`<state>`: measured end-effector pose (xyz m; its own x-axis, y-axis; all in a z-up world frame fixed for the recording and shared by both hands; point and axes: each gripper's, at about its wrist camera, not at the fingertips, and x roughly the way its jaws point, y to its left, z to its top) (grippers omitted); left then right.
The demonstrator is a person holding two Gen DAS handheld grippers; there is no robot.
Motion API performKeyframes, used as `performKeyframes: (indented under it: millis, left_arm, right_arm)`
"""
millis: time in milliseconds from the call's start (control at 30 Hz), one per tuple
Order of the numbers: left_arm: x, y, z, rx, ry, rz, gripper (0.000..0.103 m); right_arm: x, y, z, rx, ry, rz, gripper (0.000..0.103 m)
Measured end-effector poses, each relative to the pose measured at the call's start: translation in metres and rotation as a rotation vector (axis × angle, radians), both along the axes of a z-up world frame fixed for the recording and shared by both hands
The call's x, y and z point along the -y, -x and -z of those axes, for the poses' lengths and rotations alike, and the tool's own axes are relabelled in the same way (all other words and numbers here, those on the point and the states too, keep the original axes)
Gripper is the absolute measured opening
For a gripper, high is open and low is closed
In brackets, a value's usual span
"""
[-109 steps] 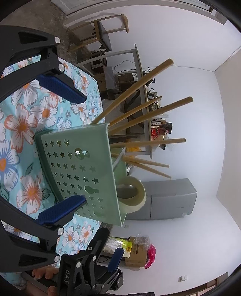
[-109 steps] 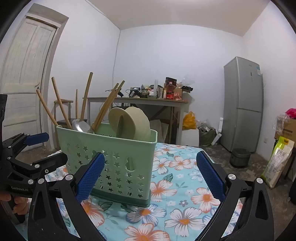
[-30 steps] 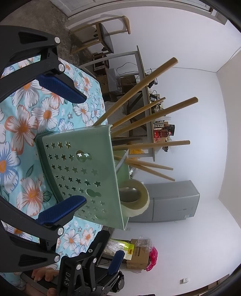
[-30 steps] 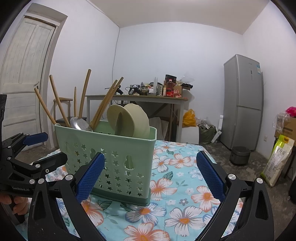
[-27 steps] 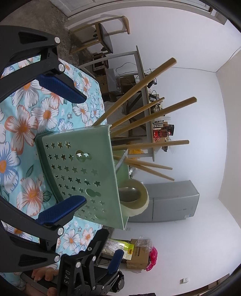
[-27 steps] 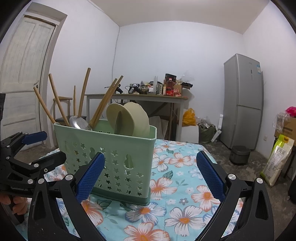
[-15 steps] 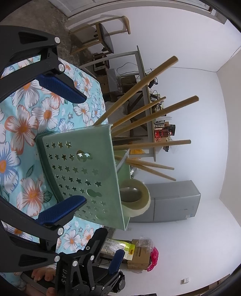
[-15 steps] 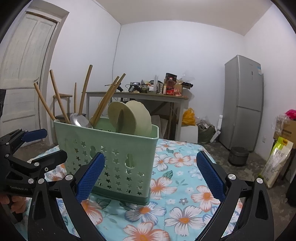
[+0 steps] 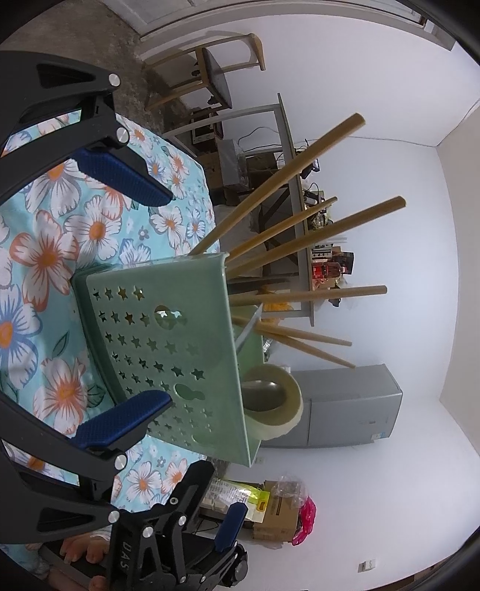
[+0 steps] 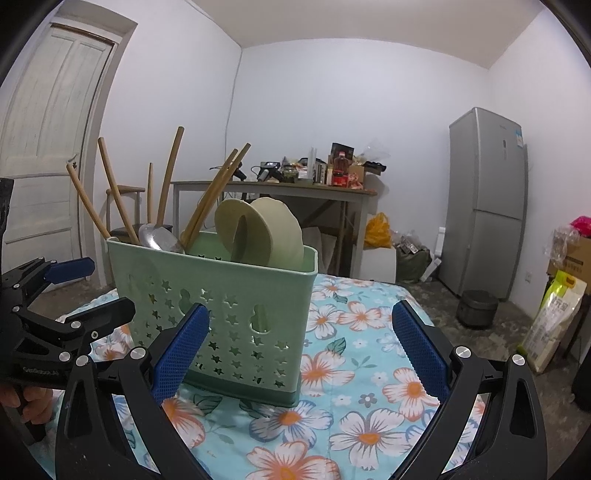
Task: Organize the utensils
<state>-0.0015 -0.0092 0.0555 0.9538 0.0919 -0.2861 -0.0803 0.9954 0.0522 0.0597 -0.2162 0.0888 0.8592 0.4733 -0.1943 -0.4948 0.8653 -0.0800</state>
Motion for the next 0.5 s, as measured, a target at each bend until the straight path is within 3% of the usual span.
performKeyframes:
  millis: [500]
  left_arm:
    - [0.0022,0.002,0.0009,0.002,-0.006,-0.004,0.098]
  right_arm:
    - [-0.0009,-0.001,0.0004,-0.003,0.0,0.0,0.095]
